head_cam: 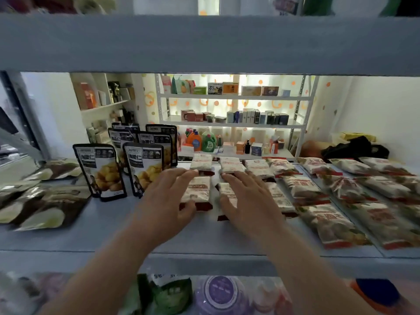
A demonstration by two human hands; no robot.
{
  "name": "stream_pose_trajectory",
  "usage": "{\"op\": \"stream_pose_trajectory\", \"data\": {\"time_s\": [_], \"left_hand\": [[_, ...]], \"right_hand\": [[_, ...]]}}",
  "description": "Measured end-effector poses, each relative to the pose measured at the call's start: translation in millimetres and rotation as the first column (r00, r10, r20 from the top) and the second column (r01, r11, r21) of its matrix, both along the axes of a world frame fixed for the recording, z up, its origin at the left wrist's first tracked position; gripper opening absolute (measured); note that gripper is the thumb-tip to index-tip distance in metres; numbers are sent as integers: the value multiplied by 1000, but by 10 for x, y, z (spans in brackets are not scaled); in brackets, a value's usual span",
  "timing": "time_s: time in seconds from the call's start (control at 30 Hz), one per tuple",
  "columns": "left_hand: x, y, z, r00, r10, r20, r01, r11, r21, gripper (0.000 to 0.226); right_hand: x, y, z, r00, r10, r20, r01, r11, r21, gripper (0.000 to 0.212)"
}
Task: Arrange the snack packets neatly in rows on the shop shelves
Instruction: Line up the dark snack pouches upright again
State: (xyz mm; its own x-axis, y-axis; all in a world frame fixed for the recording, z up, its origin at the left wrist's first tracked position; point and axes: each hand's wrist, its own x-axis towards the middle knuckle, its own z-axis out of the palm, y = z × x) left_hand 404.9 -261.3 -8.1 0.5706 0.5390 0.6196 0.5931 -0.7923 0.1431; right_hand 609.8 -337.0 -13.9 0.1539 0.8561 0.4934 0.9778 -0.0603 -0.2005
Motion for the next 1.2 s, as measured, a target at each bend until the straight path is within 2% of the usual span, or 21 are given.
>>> {"op": "stream_pose_trajectory", "data": {"time_s": [0.1, 0.23, 0.37, 0.43, 0.53, 0.7, 0.83, 0.97, 1.07, 1.2], "left_hand": [[-403, 347, 230, 998, 35, -51, -32, 998, 61, 60], [-834, 774, 592, 995, 50, -82, -37, 987, 155, 62], [-1022, 1138, 943, 983, 39, -180, -23, 996, 92, 56], [-1035, 1316, 1110, 971, 6, -239, 13, 997, 77, 43], [-986, 1575, 1350, 961, -44, -273, 54, 998, 32, 28], [-761, 2039, 1480, 925, -37, -379, 79, 992, 94, 26], [-540, 2307, 1445, 850, -33, -526, 77, 995, 63, 29], [-309, 2434, 1460, 724, 6, -689, 58, 996, 69, 34], [-208, 2471, 1422, 629, 27, -777, 49, 996, 74, 28], [-121, 2477, 1358, 620, 33, -784, 50, 995, 82, 31]], "right_hand": [[-233, 281, 155, 998, 65, -9, -65, 998, -15, 50], [-528, 648, 285, 974, 137, -182, -149, 987, -53, 42], [-670, 1012, 501, 959, 134, -251, -159, 984, -82, 36], [-686, 1192, 627, 962, 139, -236, -158, 986, -62, 34], [-656, 1486, 837, 949, 114, -294, -129, 991, -34, 29], [-499, 1995, 1107, 958, 85, -273, -101, 994, -43, 20], [-428, 2413, 1185, 969, 124, -214, -144, 986, -80, 27], [-402, 2776, 1180, 984, 143, -108, -168, 948, -271, 44], [-358, 2959, 1146, 980, 172, -104, -198, 921, -336, 28], [-266, 3090, 1128, 969, 202, -140, -238, 914, -329, 9]]}}
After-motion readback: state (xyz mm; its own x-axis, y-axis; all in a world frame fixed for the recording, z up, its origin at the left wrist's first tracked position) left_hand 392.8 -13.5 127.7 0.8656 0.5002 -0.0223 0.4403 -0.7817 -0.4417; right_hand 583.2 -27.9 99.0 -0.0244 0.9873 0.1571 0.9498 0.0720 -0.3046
